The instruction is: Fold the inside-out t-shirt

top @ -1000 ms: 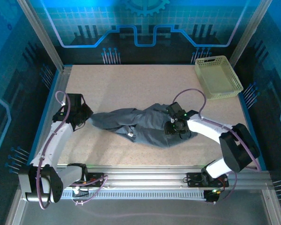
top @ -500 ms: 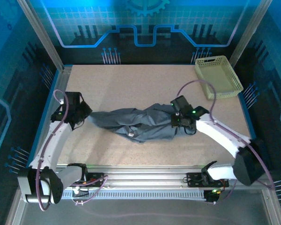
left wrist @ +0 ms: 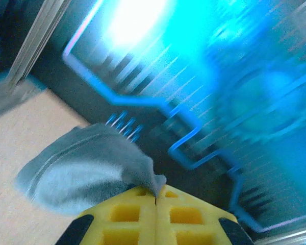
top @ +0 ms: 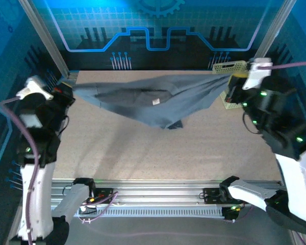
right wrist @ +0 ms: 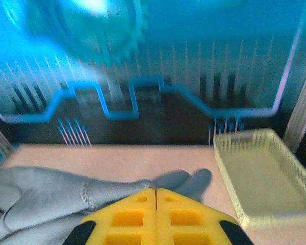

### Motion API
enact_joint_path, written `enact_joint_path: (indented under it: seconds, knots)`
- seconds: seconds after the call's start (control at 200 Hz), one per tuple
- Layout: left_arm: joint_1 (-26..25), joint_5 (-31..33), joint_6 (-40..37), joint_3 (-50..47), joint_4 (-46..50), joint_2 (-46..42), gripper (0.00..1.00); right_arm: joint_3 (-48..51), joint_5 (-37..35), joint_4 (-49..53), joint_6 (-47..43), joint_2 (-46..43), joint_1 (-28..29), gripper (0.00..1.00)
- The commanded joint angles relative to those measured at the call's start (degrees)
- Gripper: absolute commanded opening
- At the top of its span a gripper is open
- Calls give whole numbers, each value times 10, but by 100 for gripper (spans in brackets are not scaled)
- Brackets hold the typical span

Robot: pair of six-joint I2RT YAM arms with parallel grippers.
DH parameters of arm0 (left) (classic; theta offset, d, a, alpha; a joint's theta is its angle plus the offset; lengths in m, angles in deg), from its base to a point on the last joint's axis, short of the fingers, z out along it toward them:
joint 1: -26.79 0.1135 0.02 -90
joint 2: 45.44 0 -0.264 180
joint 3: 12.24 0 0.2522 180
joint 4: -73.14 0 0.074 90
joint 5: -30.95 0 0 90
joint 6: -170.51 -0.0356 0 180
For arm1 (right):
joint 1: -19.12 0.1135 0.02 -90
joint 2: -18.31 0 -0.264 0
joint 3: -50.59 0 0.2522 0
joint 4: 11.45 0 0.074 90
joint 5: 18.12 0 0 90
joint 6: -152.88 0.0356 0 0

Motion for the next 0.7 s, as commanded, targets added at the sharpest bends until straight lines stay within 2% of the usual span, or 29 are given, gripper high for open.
enact_joint_path:
  seconds: [0.0,0.14,0.275,0.37,0.505,0.69]
  knots:
    - [7,35,-1,68,-37,-32,0,-89,23,22,-31,-7,-9,0]
    - [7,25,-2,112,-62,-55,0,-150,41,-13,-51,-34,-9,0]
    - [7,-10,-10,129,-25,1,0,-146,36,-5,-64,-12,-9,0]
    - [7,-42,-19,123,26,77,0,-78,24,0,-67,16,-9,0]
    - [7,-100,-24,97,61,209,0,62,-15,-49,-69,53,-25,0]
    - [8,-107,-22,88,84,357,0,148,74,-80,-8,136,-128,0]
